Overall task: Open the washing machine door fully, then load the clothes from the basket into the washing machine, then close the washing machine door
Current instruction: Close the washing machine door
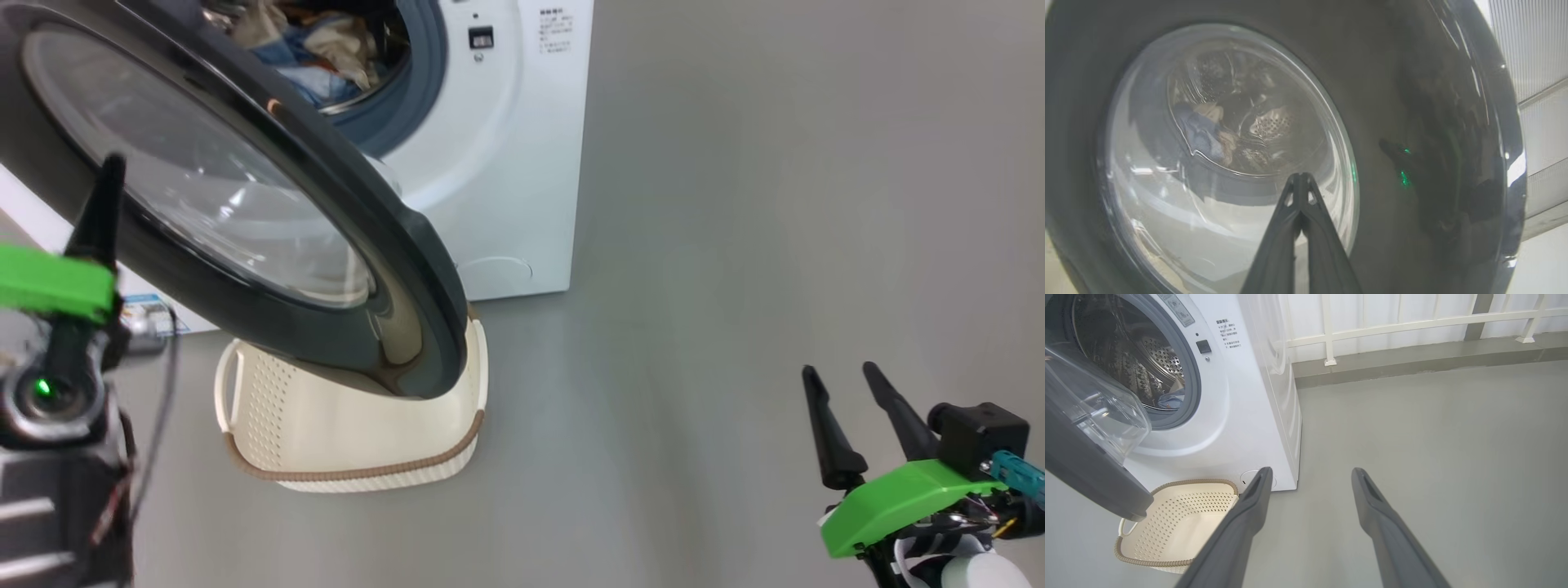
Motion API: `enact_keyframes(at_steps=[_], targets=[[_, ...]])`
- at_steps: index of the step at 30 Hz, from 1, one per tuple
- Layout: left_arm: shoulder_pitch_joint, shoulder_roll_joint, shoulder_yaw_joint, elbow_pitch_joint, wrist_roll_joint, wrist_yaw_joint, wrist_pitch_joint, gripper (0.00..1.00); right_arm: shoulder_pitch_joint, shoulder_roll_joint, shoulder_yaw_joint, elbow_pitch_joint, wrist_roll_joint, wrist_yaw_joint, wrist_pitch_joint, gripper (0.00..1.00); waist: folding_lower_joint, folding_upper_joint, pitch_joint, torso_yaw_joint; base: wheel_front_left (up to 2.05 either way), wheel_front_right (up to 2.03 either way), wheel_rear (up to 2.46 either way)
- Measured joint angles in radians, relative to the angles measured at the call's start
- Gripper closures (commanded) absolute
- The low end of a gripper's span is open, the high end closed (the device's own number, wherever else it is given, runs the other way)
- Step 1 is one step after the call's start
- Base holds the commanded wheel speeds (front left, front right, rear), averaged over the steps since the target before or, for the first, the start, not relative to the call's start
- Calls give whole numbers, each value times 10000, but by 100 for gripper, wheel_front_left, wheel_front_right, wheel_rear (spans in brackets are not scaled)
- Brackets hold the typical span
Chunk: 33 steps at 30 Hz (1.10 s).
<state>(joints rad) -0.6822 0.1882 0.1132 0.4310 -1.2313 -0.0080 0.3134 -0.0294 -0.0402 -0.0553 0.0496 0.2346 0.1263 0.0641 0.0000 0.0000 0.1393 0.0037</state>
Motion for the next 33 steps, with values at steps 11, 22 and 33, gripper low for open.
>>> enact_keyframes(at_steps=[11,22,33], targets=[[2988,690,-1647,-1352,4539,802,-3375,0,440,8,-322,-65,-82,0,-23,0,-1,0,-785,203,0,0,0],[6183,1231,-2915,-2763,7611,2475,-4901,0,874,12,-359,-242,-192,0,142,0,-1,0,-1349,146,0,0,0],[8208,1198,-3020,-3847,7935,3170,-5089,0,1182,13,-441,-422,-259,0,240,0,0,0,-1515,151,0,0,0]])
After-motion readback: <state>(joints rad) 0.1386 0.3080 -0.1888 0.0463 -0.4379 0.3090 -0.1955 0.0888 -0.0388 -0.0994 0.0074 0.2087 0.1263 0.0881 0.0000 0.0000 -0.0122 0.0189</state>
